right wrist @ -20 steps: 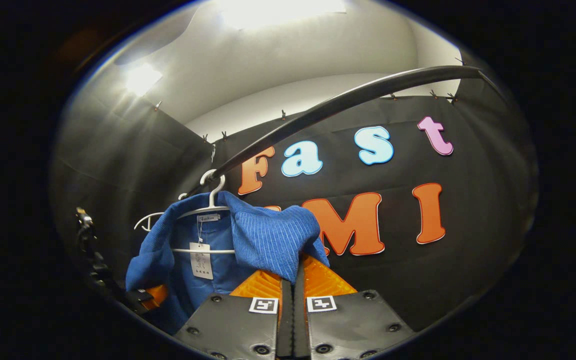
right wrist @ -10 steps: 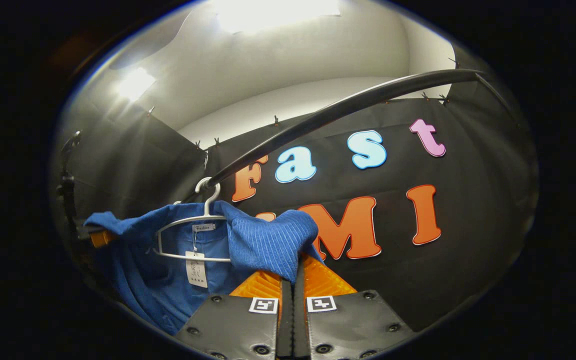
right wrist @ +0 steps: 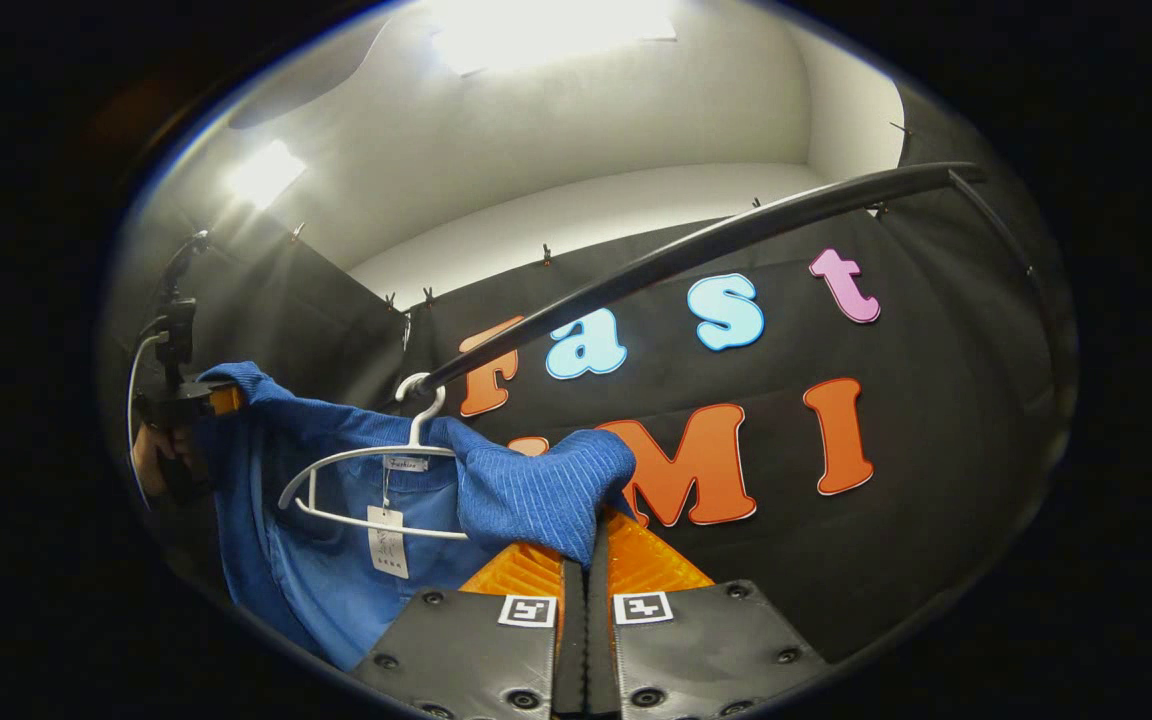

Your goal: Grasp the clothes on the hanger with both hands and then place them into the laundry hamper below.

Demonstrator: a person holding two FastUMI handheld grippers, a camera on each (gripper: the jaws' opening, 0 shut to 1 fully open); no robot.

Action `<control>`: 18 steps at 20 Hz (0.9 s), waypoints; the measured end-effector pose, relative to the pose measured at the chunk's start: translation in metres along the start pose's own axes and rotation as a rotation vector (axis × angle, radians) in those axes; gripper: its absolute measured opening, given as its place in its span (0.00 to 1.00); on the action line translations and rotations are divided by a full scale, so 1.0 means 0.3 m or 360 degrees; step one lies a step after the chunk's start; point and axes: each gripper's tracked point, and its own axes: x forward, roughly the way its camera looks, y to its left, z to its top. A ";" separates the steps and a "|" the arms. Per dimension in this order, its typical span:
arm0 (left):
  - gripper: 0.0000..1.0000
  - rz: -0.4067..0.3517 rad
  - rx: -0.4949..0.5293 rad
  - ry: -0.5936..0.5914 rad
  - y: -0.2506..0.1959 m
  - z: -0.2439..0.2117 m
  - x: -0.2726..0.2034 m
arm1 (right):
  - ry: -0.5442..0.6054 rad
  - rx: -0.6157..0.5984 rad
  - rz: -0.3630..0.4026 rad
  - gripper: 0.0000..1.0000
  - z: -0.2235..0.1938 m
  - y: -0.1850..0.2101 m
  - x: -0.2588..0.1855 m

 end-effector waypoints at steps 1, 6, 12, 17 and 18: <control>0.07 -0.0024 -0.0001 0.0033 0.011 -0.038 0.021 | -0.0003 -0.0002 -0.0005 0.08 0.005 -0.001 -0.009; 0.07 -0.0072 -0.0167 0.0331 0.016 -0.384 0.001 | -0.0027 -0.0020 -0.0031 0.08 0.026 0.003 -0.021; 0.07 -0.0087 -0.0346 0.0613 -0.132 -0.773 -0.128 | -0.0034 -0.0055 -0.0010 0.08 0.046 0.038 0.015; 0.07 -0.0167 -0.0344 0.0721 -0.290 -0.884 -0.221 | -0.0137 -0.0110 -0.0129 0.08 0.124 -0.016 0.072; 0.07 -0.0202 -0.0336 0.0716 -0.324 -0.878 -0.234 | -0.0170 -0.0139 -0.0179 0.08 0.145 -0.045 0.086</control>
